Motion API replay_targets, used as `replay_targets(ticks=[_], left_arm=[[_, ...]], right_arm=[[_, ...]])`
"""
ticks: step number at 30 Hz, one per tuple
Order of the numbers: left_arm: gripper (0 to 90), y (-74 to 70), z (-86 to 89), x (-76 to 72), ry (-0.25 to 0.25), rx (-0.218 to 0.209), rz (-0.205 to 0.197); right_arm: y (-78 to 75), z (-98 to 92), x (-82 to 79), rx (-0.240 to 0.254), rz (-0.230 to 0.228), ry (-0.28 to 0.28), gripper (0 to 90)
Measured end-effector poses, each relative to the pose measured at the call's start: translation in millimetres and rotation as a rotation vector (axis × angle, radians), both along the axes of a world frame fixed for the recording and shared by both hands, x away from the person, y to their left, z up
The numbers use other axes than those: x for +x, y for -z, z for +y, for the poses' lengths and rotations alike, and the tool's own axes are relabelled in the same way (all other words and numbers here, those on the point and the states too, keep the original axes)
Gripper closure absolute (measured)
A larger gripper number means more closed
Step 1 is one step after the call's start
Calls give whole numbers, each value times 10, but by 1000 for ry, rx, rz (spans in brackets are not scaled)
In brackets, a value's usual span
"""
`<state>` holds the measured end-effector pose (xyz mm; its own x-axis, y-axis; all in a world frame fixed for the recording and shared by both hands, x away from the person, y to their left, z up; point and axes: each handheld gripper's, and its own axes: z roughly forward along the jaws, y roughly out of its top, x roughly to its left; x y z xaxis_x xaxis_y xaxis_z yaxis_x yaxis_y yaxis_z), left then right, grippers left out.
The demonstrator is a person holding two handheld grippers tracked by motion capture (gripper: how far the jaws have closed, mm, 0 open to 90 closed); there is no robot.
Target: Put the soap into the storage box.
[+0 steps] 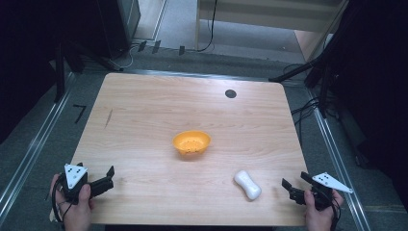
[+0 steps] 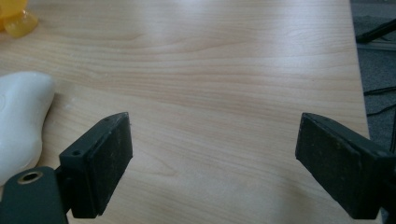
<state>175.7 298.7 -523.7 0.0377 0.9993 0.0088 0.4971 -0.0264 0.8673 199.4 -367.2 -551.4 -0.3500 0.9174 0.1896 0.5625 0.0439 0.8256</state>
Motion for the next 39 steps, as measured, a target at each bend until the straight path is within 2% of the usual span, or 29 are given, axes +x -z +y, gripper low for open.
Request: replay_targets(ticks=[2,3,5,6,8,13,14,19,20,24,29,30,34,39], left_arm=[[0,0,-3,2,2,3,2],[0,0,-7,2,4,9,4],[0,1,-13,2,10,14,2],[0,2,-17,2,18,18,1],[0,1,-15,2,23,15,2],[0,0,-4,-2,17,9,5],[0,1,-4,-4,15,9,5],[0,3,-10,-2,22,14,5],[0,2,-10,-2,25,15,6],[0,2,-8,-4,26,14,5],[0,2,-23,-5,35,28,6],[0,1,-30,-6,39,37,9],[0,3,-35,-4,42,39,9],[0,3,-36,-2,43,40,10]], right_arm=[[-9,16,-3,-11,8,-6,115],[-20,60,-6,-56,25,-19,115],[-22,79,-7,-70,37,-22,115],[-31,122,-7,-105,56,-32,115],[-53,151,-8,-129,71,-45,114],[-114,172,-27,-143,111,-46,116],[-131,174,-36,-141,133,-50,116],[-186,189,-41,-186,160,-57,116],[-234,210,-37,-204,182,-57,116],[-296,249,-11,-217,202,-74,130],[-365,366,50,-262,247,-106,131],[-381,415,78,-274,272,-108,131],[-433,490,104,-280,292,-105,131],[-489,612,130,-283,307,-136,137]])
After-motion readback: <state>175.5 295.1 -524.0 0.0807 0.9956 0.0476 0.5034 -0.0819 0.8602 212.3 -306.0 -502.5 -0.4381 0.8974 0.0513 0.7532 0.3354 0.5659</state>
